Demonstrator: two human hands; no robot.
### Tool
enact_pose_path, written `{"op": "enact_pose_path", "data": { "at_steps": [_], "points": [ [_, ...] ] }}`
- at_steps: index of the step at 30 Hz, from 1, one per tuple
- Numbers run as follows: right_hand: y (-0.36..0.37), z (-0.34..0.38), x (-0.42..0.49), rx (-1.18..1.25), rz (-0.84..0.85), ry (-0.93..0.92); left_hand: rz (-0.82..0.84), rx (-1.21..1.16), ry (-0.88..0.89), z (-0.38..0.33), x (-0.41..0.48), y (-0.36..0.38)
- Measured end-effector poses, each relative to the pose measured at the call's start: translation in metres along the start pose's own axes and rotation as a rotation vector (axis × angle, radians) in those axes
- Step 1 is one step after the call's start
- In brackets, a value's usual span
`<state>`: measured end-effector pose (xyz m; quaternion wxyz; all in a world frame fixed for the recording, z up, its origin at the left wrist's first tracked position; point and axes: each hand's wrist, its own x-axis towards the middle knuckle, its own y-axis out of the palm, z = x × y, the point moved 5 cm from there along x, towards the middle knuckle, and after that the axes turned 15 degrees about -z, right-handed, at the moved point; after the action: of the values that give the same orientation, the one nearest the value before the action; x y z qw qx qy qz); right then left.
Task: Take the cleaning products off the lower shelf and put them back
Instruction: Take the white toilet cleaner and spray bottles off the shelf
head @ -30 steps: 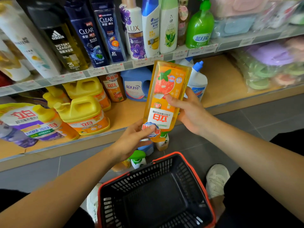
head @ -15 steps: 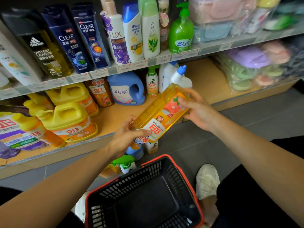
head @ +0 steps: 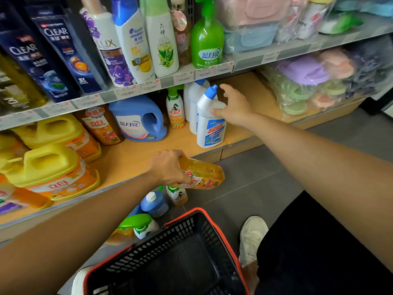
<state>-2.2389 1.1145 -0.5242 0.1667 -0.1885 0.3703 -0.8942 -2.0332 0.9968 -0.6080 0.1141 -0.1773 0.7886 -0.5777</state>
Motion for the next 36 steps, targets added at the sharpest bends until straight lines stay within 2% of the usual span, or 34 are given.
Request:
{"op": "enact_pose_path", "data": {
  "at_steps": [3,6,11,19,24,30,33,36],
  "points": [
    [0.012,0.003,0.015,0.109,0.064,0.022,0.096,0.220,0.222,-0.026,0.023,0.024],
    [0.016,0.001,0.025,0.177,0.027,0.014,0.164,0.326,0.372,-0.046,0.035,0.053],
    [0.013,0.000,0.034,0.254,-0.012,0.045,0.215,0.313,0.527,-0.055,0.032,0.105],
    [0.011,0.005,0.028,0.319,-0.003,0.045,0.241,-0.030,0.398,-0.045,0.020,0.129],
    [0.008,0.010,0.021,0.301,-0.006,0.032,0.143,-0.402,0.223,-0.040,0.008,0.123],
    [0.003,0.013,0.011,0.260,-0.030,0.030,0.134,-0.419,0.171,-0.039,0.000,0.106],
    [0.000,0.015,-0.001,0.265,-0.030,0.027,0.049,-0.447,0.116,-0.024,-0.004,0.078],
    [-0.013,0.034,-0.013,0.325,-0.021,-0.017,-0.095,-0.537,-0.014,-0.002,-0.008,0.038]
  ]
}}
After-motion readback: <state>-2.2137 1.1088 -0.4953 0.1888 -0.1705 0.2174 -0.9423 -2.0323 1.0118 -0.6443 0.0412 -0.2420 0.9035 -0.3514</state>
